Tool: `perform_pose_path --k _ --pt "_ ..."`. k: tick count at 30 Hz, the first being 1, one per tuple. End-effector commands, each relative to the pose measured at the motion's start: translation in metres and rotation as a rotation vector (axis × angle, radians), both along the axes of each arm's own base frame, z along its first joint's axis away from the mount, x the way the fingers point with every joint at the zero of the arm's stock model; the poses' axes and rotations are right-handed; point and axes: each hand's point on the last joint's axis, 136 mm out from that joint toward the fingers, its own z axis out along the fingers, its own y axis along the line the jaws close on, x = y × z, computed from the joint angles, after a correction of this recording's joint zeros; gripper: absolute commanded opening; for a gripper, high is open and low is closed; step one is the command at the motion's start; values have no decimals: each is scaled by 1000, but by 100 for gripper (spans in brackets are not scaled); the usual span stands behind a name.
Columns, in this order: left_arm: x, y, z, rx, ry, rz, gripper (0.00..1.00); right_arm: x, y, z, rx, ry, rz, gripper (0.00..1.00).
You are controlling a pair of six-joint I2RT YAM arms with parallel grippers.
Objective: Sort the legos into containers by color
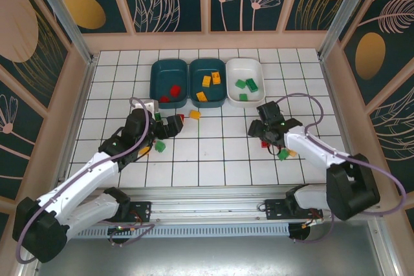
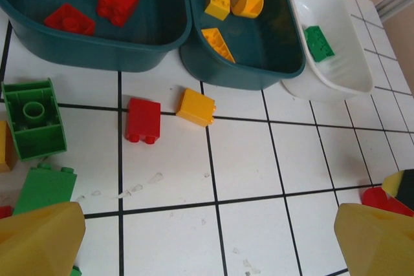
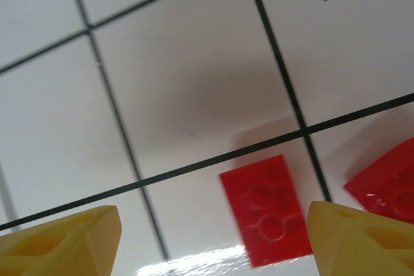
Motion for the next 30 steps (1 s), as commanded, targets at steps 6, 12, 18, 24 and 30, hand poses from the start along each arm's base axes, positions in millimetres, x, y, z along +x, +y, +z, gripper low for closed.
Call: perform_pose_path --k 6,12,18,24,30 --pt "1 -2 5 -6 -5 -11 99 6 4 -27 -66 84 94 70" --pt "1 1 9 7 -13 -3 99 13 22 -20 -63 49 120 33" --pt "4 25 9 80 -36 99 98 38 61 9 -33 -40 176 20" --pt "-2 73 6 140 -54 333 99 80 161 56 127 -202 315 18" --pt "-12 76 -23 99 31 358 99 119 277 70 240 -280 477 18"
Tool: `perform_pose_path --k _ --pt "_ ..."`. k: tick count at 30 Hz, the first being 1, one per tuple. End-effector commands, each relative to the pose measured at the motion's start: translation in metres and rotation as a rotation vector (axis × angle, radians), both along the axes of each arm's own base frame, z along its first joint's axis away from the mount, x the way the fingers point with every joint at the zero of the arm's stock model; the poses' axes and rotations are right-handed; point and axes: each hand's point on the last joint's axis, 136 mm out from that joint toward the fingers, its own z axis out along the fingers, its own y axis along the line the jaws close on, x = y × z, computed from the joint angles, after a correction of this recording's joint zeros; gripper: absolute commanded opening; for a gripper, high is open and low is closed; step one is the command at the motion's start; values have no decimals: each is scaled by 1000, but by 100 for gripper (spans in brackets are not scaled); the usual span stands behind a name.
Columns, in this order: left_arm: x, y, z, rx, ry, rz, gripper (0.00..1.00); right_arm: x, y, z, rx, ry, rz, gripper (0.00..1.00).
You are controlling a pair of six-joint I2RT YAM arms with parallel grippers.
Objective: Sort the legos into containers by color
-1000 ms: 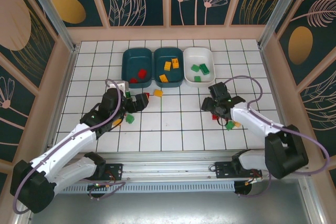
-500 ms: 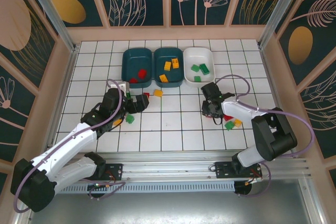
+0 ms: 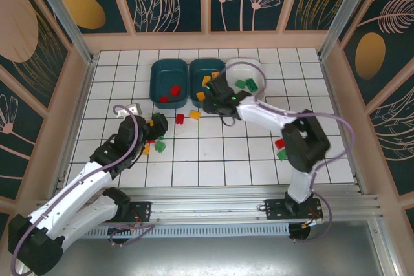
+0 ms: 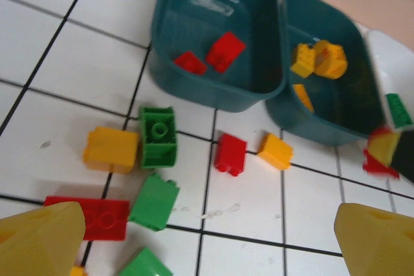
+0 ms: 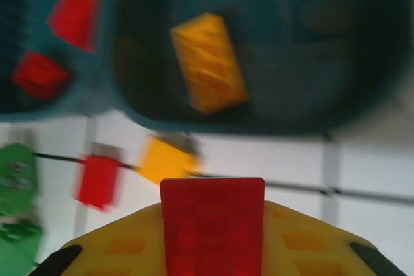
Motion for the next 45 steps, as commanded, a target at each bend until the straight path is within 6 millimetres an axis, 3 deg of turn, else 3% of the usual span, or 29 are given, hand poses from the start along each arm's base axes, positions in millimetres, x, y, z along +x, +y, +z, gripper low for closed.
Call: perform_pose_path --k 1,6,12,13,16,18,23,27,30,35,38,41,45 --pt "-8 8 -27 -16 80 48 99 17 57 12 82 -51 91 18" --pt "-17 3 -41 -64 129 32 99 43 102 18 152 -81 139 18" --pt "-25 7 -47 -74 149 43 98 63 118 10 130 -90 164 20" --pt "-26 8 -46 -73 146 44 98 65 119 10 128 -92 164 25" --pt "-24 6 -45 -70 146 35 99 72 122 9 132 -80 174 50" --pt "-22 4 -46 -63 158 26 99 74 124 19 117 -97 181 62" --pt "-17 -7 -48 -61 188 -14 98 71 108 58 96 -159 164 65" --pt "-12 -32 -45 -111 163 -134 95 51 54 83 51 -215 60 64" --pt "-10 -51 -49 -172 143 -214 90 18 -6 64 33 -170 -62 63" --pt "-10 -90 -47 -359 111 -351 80 -50 -173 7 -95 -42 -429 64" --pt "-9 -108 -48 -390 116 -418 76 -90 -252 -19 -100 41 -595 64" --pt "-8 -127 -45 -377 114 -482 76 -115 -294 -31 -58 78 -694 66" --pt "-8 -157 -43 -357 125 -555 77 -128 -315 -44 -39 137 -756 67"
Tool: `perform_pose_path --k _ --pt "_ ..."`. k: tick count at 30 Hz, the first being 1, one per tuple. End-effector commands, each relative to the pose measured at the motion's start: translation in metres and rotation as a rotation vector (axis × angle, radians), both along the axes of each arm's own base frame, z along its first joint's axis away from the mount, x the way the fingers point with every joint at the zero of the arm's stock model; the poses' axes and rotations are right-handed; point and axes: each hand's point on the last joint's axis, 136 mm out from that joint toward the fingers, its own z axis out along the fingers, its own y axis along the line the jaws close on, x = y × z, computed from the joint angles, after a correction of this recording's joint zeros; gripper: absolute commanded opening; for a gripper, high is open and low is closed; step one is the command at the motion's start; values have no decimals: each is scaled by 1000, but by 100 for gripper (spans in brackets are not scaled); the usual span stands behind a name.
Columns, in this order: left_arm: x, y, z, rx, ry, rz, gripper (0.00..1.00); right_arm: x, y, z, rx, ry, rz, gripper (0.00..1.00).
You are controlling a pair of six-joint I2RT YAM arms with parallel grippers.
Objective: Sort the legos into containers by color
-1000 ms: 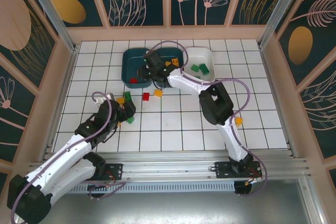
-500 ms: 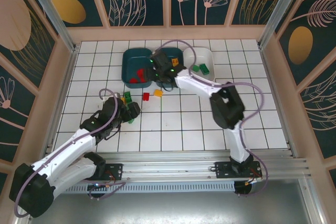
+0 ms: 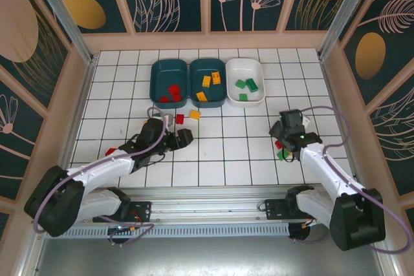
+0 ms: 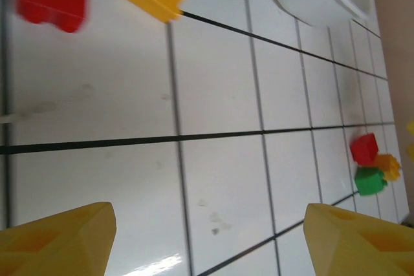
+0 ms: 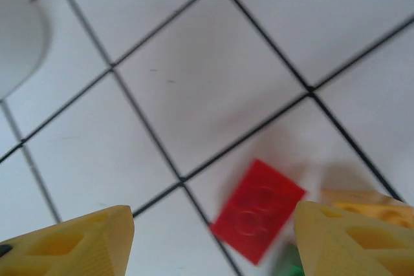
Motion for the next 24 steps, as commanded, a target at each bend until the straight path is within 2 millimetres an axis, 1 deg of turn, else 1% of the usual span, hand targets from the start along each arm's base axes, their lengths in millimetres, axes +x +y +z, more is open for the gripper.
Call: perform_pose_path --k 1,4,7,13,17,21,24 --pt "8 -35 32 -76 -90 -90 77 -9 -5 -12 50 50 -28 67" --pt "6 -42 27 -84 -72 -99 76 -8 -2 -25 67 77 -18 67" --pt "4 -37 22 -72 -63 -86 76 -1 6 -30 95 77 16 66" --pt "1 -26 20 -40 -72 -59 77 9 9 -34 92 81 39 66" --pt "1 -25 21 -42 -73 -51 77 10 13 -39 99 89 58 65" --pt "1 -26 18 -39 -65 -50 77 15 9 -38 68 87 72 65" --pt "2 -27 17 -38 -60 -53 77 25 4 -34 22 78 91 65"
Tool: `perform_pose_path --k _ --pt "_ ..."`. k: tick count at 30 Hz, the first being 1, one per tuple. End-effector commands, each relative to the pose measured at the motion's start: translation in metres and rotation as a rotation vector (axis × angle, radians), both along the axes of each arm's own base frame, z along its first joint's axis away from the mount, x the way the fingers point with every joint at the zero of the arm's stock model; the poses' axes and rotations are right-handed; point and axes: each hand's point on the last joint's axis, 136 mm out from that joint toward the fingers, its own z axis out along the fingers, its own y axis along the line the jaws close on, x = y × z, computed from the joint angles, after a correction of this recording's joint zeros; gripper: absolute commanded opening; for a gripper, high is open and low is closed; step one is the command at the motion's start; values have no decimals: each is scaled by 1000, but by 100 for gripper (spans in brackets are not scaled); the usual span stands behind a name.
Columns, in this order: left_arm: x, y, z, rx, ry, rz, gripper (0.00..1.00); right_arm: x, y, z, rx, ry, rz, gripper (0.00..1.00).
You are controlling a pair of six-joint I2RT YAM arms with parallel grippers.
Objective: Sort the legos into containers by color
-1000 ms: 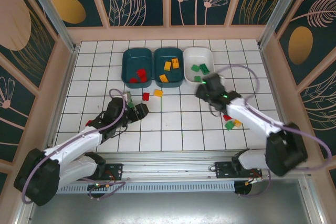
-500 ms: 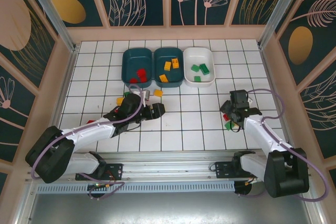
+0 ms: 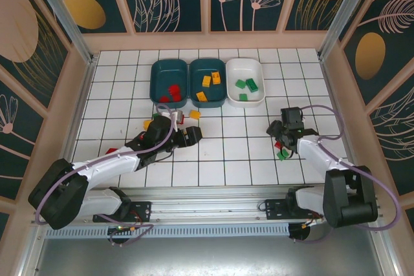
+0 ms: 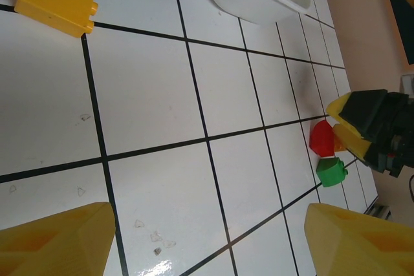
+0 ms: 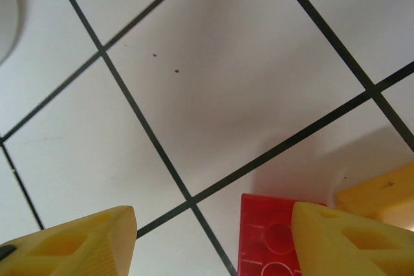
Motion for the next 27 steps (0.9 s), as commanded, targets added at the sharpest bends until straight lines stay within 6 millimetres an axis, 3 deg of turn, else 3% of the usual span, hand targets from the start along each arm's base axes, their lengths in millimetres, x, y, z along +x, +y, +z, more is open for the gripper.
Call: perform_pose_path --k 1,4,10,15,21,27 --pt "0 1 -4 15 6 6 77 6 -10 1 -66 18 27 66" --pt "0 1 -3 19 4 5 77 6 -10 1 -77 50 40 66" --pt "0 6 -1 16 -6 26 77 -19 -16 -4 -88 77 19 67" --pt "0 4 -3 23 0 15 78 -20 -8 -1 -57 75 25 67" --pt "0 5 0 21 -4 20 77 -21 16 -14 -2 109 87 67" --pt "-3 10 -2 43 -4 25 77 2 44 -13 0 88 161 66"
